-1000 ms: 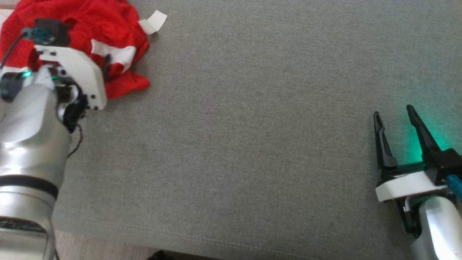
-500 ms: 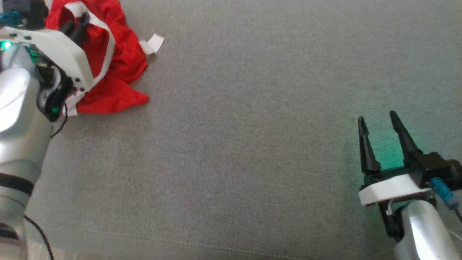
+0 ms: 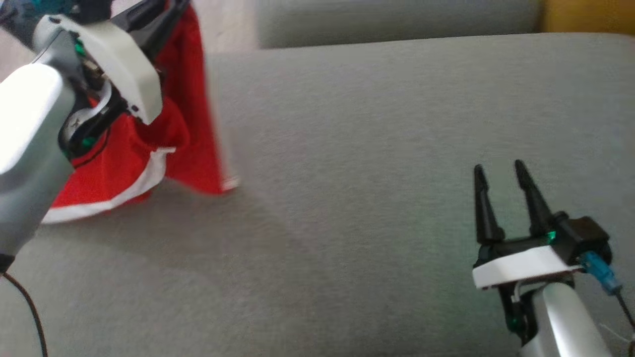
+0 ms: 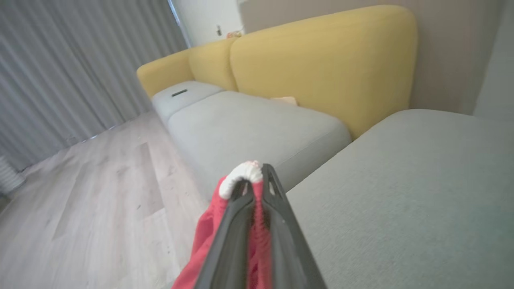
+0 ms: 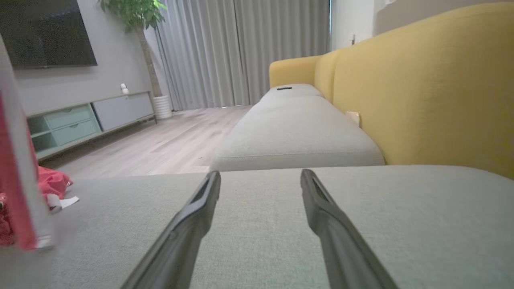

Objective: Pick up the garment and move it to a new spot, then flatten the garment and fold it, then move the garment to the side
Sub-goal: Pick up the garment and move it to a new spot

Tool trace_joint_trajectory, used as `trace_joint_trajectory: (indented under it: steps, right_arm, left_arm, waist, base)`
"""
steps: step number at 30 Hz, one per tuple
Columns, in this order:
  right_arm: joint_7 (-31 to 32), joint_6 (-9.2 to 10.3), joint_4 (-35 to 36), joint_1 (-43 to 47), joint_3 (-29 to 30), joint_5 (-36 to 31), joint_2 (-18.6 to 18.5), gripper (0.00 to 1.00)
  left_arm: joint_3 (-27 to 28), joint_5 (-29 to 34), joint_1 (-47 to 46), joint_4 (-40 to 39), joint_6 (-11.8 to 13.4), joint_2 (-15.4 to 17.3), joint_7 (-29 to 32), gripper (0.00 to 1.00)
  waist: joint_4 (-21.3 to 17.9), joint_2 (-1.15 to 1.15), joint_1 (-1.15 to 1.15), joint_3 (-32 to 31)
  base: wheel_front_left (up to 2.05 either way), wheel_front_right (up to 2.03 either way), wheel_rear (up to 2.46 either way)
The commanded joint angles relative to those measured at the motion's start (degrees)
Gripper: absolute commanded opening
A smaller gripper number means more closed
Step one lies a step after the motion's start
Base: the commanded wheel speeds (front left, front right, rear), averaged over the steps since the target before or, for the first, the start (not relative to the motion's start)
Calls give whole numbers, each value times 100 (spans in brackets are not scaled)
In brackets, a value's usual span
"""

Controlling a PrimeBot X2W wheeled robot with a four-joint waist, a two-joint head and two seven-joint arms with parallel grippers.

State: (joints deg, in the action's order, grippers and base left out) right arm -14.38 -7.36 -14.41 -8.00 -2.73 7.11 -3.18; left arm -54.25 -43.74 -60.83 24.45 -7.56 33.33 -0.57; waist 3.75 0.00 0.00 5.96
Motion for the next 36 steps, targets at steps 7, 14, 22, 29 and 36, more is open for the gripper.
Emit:
trace_joint_trajectory:
  steps: [7,14,22,29,36]
  right_arm:
    - [-62,-13,275,34,-435,243,29,100]
    - [-62,-13,335,63,-375,323,29,100]
    - [-62,-13,414,-25,-557,527,30,100]
    - [-62,-13,342,56,-639,448,30,100]
    - [-62,-13,184,230,-659,253,30,100]
  left_arm:
    - [-50,-225,-749,-414,8,188,-464,0]
    - [-372,-206,-639,-96,8,-352,-833,0]
    - [-830,-406,652,922,130,-1081,-1246,0]
    - [-753,-207,1855,1533,347,-1589,-1437,0]
    - [204,499,2829,1009,842,-1907,-1441,100]
  waist:
    - [-1436,0,0,-495]
    - [-1968,0,0,-320]
    - [-2272,0,0,201]
    - [-2158,0,0,356]
    - [-1753,0,0,-3]
  base:
    - [0,0,0]
    - [0,0,0]
    - [0,0,0]
    - [0,0,0]
    - [0,0,0]
